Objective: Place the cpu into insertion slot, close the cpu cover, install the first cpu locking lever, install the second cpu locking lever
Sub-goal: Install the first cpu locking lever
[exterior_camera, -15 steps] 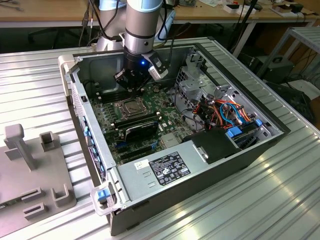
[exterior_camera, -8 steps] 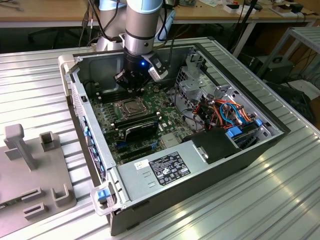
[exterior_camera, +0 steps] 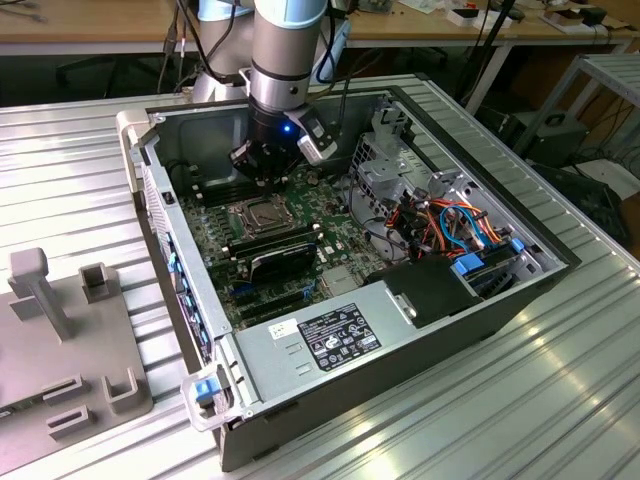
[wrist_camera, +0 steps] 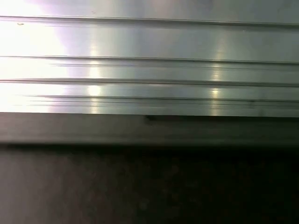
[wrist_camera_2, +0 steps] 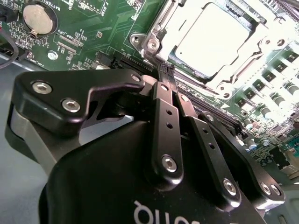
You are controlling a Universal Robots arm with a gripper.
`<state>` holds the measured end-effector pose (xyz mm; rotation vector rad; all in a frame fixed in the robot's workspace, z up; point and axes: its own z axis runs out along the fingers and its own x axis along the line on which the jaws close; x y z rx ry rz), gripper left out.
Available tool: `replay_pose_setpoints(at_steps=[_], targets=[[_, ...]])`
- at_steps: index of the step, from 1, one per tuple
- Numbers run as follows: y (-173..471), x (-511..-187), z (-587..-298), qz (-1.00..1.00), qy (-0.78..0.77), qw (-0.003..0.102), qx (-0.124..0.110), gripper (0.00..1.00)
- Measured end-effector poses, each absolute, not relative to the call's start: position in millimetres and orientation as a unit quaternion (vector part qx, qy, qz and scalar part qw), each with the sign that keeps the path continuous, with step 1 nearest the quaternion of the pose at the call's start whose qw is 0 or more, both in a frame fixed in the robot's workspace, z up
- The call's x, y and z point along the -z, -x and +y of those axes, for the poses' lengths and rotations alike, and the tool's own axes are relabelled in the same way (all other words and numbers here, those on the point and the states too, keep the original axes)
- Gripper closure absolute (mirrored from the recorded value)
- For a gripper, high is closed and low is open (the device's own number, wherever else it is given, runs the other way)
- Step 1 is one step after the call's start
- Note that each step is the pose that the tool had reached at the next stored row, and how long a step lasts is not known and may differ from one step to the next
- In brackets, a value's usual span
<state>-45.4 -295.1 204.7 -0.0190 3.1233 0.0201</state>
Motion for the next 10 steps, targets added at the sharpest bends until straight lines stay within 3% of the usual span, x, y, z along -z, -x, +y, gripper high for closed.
replay_pose_setpoints(at_steps=[10], targets=[[44.6, -200.8, -295.0, 1.0, 0.006, 0.008, -0.006, 0.89]])
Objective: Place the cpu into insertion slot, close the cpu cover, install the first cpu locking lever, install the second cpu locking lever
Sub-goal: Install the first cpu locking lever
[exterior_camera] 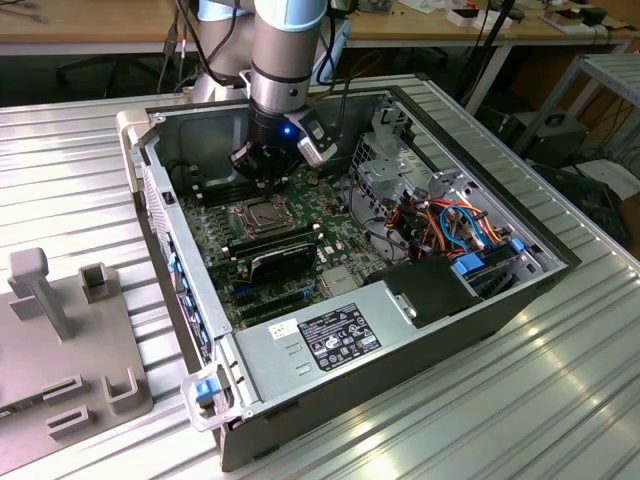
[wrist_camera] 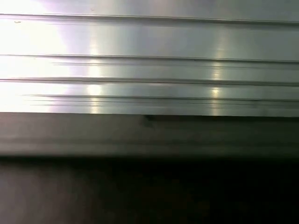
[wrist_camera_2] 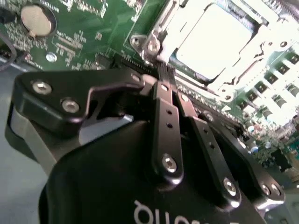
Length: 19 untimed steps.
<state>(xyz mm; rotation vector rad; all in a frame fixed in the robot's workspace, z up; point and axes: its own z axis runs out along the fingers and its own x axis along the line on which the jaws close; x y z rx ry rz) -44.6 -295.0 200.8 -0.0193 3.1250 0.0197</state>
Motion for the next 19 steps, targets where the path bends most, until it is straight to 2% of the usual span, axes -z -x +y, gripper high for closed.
replay_pose_setpoints(at_steps=[19], targets=[[45, -212, -299, 1.0, 0.006, 0.005, -0.006, 0.89]])
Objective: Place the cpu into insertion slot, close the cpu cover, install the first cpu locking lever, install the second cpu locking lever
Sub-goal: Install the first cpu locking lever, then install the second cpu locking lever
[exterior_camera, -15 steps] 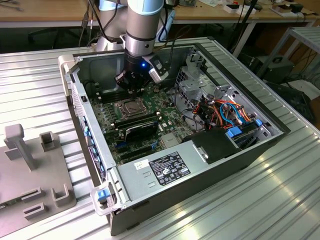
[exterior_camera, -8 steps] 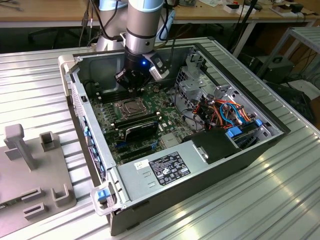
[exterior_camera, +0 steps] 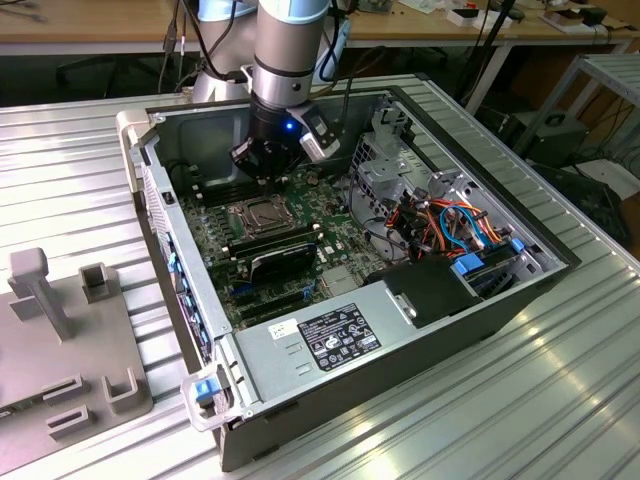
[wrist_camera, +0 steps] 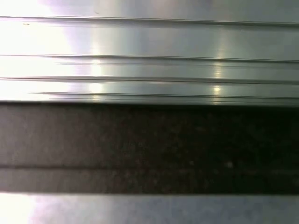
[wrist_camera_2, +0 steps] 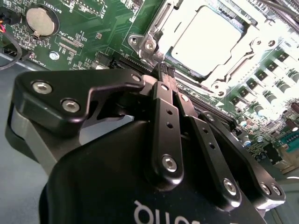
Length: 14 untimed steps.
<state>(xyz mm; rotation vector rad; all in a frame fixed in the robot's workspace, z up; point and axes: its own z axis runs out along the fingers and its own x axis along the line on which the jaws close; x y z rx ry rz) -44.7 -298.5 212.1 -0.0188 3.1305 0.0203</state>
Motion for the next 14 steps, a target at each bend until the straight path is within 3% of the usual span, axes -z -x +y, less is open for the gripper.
replay_pose_setpoints(at_steps=[14], targets=[[44.7, -212.2, -301.1, 1.0, 0.006, 0.005, -0.006, 0.89]])
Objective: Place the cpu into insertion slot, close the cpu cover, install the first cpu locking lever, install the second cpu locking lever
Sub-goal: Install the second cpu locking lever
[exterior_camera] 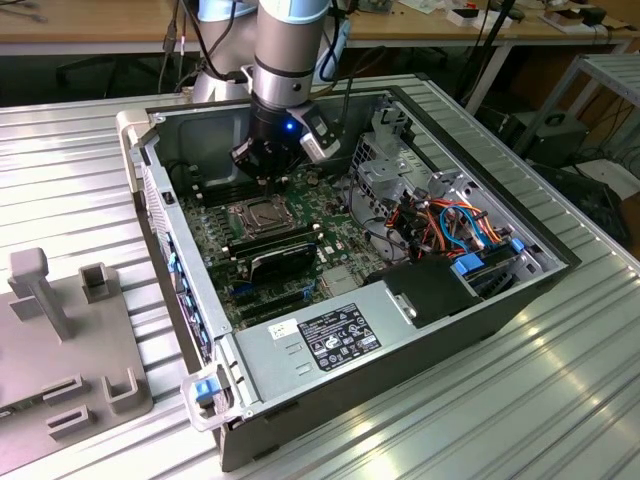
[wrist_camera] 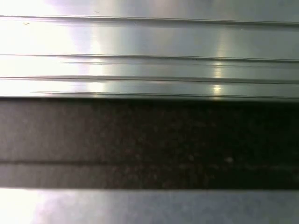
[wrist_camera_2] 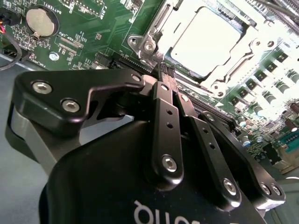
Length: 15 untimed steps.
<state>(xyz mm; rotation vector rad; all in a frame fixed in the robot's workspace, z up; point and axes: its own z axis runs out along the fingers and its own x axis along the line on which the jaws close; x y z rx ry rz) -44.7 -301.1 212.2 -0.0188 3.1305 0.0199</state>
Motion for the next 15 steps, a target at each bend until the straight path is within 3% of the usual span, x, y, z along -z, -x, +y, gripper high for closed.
replay_pose_setpoints(at_steps=[15], targets=[[25, -219, -314, 1.0, 0.005, -0.003, -0.006, 0.89]])
